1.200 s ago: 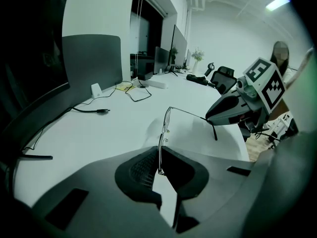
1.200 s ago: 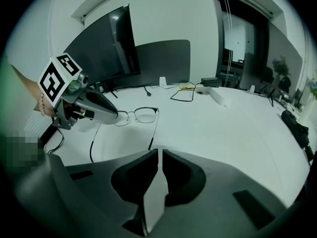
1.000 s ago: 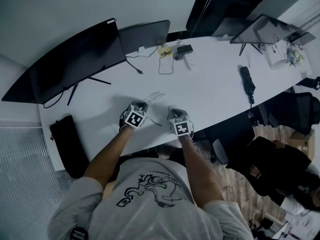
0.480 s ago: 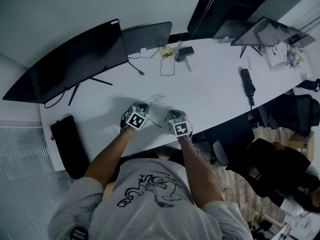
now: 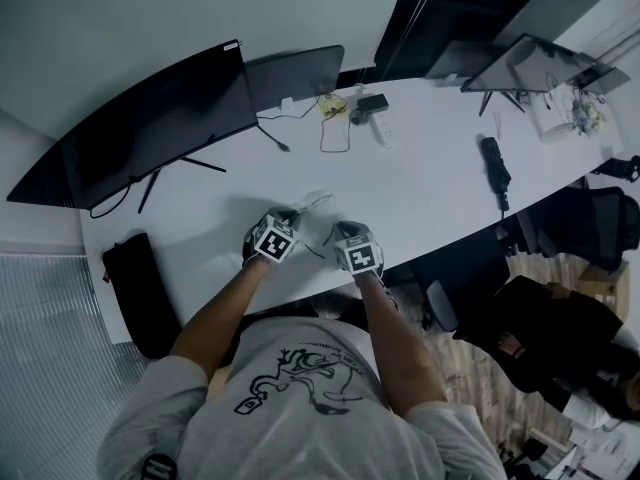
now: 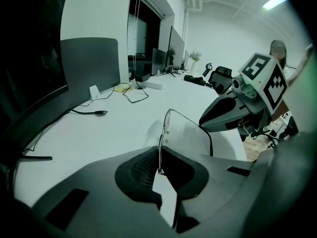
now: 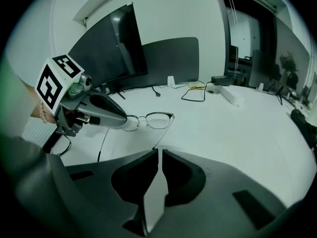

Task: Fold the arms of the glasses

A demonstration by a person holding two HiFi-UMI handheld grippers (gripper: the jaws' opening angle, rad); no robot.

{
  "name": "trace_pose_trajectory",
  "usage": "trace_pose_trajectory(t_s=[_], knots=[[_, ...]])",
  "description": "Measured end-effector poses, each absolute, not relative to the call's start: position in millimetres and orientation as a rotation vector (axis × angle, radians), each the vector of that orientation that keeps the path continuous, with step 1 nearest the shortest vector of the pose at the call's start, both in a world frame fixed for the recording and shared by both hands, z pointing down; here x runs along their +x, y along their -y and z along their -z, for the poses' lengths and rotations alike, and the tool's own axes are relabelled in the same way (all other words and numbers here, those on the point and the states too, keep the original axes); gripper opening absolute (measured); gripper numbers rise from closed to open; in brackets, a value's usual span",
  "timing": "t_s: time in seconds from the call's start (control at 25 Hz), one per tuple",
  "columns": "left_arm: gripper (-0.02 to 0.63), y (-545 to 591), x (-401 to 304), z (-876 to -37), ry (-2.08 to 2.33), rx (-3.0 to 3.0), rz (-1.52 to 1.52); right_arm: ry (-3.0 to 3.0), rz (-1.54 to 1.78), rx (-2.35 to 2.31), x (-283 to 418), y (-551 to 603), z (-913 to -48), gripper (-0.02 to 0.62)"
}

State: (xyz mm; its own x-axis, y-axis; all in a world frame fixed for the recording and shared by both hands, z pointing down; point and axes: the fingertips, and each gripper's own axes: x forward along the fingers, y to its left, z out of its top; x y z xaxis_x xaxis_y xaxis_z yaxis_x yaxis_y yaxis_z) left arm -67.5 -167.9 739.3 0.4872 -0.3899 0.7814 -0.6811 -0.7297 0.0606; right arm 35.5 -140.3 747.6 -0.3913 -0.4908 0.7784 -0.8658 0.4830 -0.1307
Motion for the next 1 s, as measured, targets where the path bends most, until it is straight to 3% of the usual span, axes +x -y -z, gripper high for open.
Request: trace_pose_trajectory(t_s=[1.0], knots=[[0.037, 142.5, -62.7, -737.7, 0.875, 2.397, -1.123, 2.067, -0.741, 1.081, 19.0, 125.1, -751.1, 0.035]])
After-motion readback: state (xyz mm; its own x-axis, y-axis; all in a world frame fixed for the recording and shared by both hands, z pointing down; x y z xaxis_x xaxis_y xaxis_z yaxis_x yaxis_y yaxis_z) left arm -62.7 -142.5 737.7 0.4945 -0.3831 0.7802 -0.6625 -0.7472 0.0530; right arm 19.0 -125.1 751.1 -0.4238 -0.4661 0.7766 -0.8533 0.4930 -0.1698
